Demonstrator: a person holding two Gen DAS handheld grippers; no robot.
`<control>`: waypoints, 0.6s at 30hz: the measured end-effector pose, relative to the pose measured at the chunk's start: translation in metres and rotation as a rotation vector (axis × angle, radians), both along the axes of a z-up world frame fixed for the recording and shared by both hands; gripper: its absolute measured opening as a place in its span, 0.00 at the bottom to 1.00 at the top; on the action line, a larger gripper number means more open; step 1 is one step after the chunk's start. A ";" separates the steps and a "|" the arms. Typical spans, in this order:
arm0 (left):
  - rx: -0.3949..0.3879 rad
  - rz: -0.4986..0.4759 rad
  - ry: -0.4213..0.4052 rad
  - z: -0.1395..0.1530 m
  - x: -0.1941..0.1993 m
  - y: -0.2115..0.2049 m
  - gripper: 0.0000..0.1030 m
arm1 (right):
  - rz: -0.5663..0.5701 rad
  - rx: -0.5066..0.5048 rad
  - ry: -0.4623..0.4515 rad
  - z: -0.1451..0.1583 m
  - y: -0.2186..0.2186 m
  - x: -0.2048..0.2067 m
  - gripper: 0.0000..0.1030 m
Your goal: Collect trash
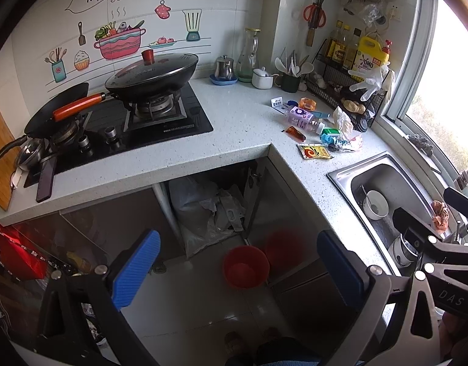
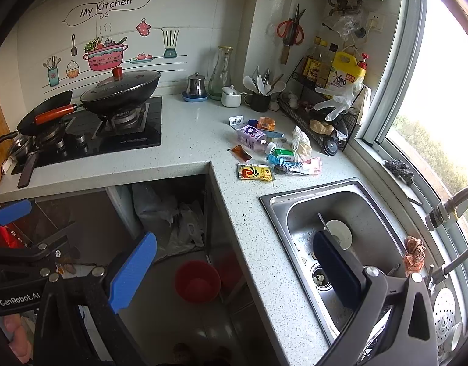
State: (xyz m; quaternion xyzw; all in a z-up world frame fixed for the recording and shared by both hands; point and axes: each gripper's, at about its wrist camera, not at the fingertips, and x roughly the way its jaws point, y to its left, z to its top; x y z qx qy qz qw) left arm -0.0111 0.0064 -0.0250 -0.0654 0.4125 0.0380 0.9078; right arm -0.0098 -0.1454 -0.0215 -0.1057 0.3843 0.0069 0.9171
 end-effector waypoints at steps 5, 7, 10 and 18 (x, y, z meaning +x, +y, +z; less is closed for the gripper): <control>-0.014 0.002 0.014 -0.004 0.002 0.002 0.99 | 0.004 -0.004 0.004 -0.002 0.000 0.001 1.00; -0.016 0.004 0.019 -0.006 0.002 0.004 0.99 | 0.005 -0.007 0.006 -0.003 0.001 0.001 1.00; -0.013 0.005 0.021 -0.006 0.001 0.006 0.99 | 0.007 -0.006 0.012 -0.004 0.002 0.003 1.00; -0.029 -0.017 0.022 -0.008 0.002 0.008 0.99 | 0.008 -0.012 0.017 -0.006 0.004 0.005 1.00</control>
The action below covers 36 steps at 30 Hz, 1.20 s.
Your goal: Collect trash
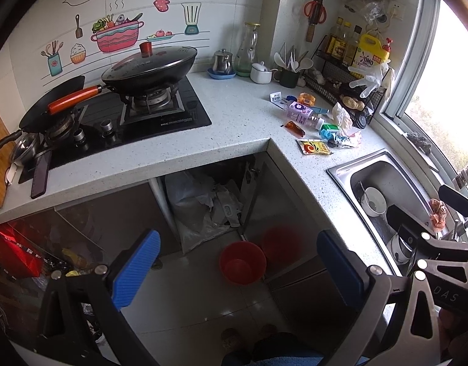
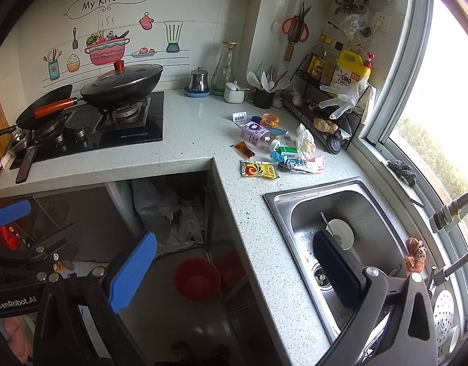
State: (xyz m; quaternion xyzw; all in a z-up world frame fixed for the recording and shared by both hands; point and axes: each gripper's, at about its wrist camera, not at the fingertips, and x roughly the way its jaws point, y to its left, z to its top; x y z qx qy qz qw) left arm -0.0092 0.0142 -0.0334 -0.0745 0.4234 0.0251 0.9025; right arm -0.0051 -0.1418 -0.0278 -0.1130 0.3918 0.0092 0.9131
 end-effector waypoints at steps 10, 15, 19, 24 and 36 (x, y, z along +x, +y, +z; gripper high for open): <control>-0.004 -0.032 0.007 -0.005 0.013 -0.006 0.99 | -0.020 -0.010 0.013 -0.003 -0.005 0.006 1.00; 0.003 -0.072 0.022 -0.010 0.035 -0.013 0.99 | -0.043 -0.005 0.021 -0.008 -0.012 0.015 1.00; 0.005 -0.105 0.041 -0.017 0.060 -0.020 0.99 | -0.063 -0.006 0.024 -0.012 -0.019 0.029 1.00; 0.012 -0.140 0.065 -0.024 0.109 -0.024 0.99 | -0.081 -0.003 0.037 -0.018 -0.027 0.062 1.00; 0.069 -0.309 0.126 -0.041 0.272 -0.066 0.99 | -0.164 0.031 0.114 -0.038 -0.074 0.174 1.00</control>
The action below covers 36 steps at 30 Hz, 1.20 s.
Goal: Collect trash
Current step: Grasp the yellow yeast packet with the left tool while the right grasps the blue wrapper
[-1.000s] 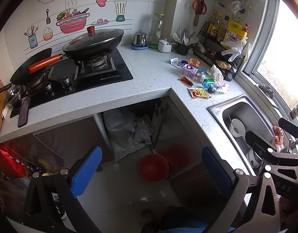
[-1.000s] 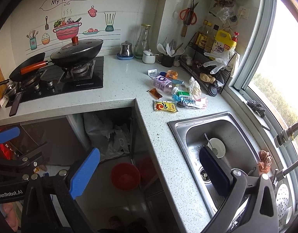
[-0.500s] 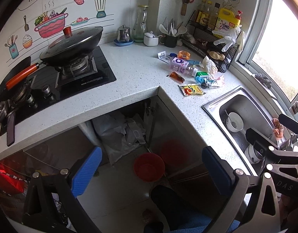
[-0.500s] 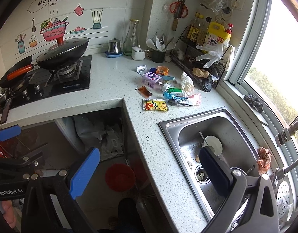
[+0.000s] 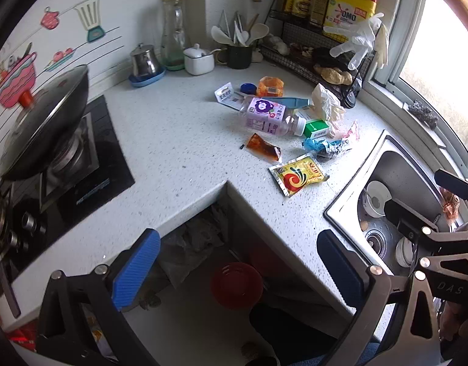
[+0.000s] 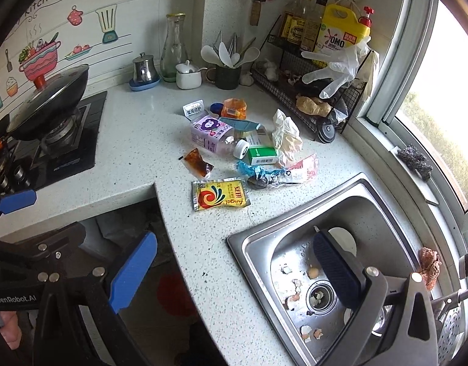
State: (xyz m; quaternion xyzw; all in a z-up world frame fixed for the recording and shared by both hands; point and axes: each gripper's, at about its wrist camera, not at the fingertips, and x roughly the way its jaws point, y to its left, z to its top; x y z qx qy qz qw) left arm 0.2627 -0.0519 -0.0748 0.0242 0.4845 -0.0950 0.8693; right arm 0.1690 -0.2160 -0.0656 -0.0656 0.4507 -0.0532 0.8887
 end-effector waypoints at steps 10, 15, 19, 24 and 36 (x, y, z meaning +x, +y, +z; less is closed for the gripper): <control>0.030 -0.269 0.136 -0.062 0.118 -0.071 0.99 | -0.074 0.049 0.104 -0.047 -0.066 0.071 1.00; 0.054 -0.414 0.226 -0.105 0.146 -0.099 0.99 | -0.092 0.089 0.176 -0.080 -0.090 0.092 1.00; 0.101 -0.493 0.262 -0.131 0.156 -0.113 0.99 | -0.100 0.111 0.204 -0.095 -0.101 0.100 1.00; 0.141 -0.561 0.293 -0.146 0.158 -0.130 0.99 | -0.113 0.133 0.215 -0.101 -0.110 0.100 1.00; 0.187 -0.674 0.246 -0.155 0.128 -0.179 0.70 | -0.178 0.166 0.194 -0.100 -0.147 0.103 1.00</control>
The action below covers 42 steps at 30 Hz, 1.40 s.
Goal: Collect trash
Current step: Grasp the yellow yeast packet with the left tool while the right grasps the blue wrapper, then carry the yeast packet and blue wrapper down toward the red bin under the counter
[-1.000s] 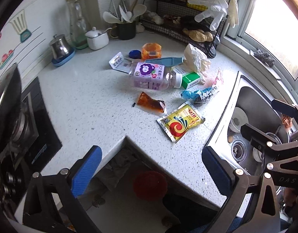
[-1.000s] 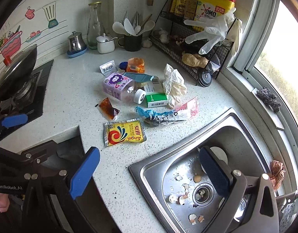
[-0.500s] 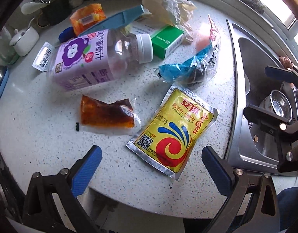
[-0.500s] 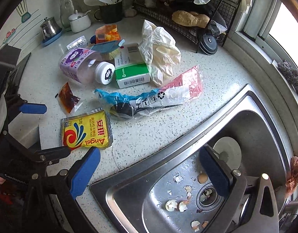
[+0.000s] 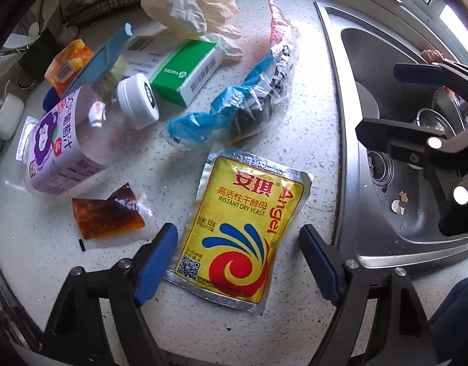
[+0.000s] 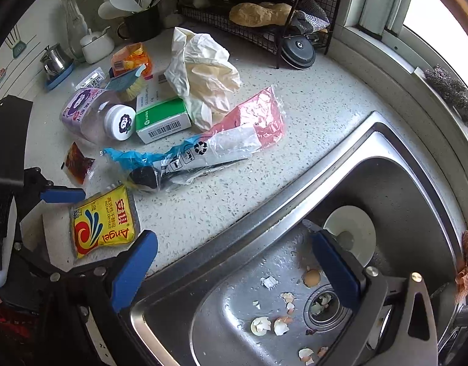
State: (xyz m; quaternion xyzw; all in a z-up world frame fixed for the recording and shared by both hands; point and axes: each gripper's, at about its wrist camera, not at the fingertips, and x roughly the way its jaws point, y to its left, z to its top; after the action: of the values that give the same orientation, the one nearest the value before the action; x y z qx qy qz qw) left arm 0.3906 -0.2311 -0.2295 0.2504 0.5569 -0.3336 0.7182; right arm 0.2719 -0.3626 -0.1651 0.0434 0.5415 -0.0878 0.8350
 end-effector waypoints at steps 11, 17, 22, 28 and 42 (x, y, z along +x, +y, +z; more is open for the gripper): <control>-0.019 0.156 -0.039 0.018 -0.012 0.004 0.39 | 0.059 0.002 -0.038 0.017 -0.004 0.001 1.00; -0.022 0.294 -0.070 0.044 -0.014 0.030 0.39 | 0.234 -0.036 -0.066 0.035 0.009 0.019 1.00; -0.011 0.412 -0.091 0.058 -0.005 0.055 0.39 | 0.390 -0.037 -0.039 0.035 0.018 0.043 1.00; 0.015 0.532 -0.111 0.063 0.006 0.073 0.39 | 0.560 -0.026 0.033 0.020 0.030 0.067 1.00; 0.069 0.702 -0.118 0.038 0.017 0.084 0.39 | 0.697 -0.006 0.224 -0.041 0.045 0.102 0.65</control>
State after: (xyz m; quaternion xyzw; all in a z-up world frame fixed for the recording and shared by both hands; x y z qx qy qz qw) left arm 0.4081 -0.1471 -0.1910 0.0866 0.5774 -0.0323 0.8112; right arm 0.3734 -0.3171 -0.2061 -0.1562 0.6114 0.1963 0.7505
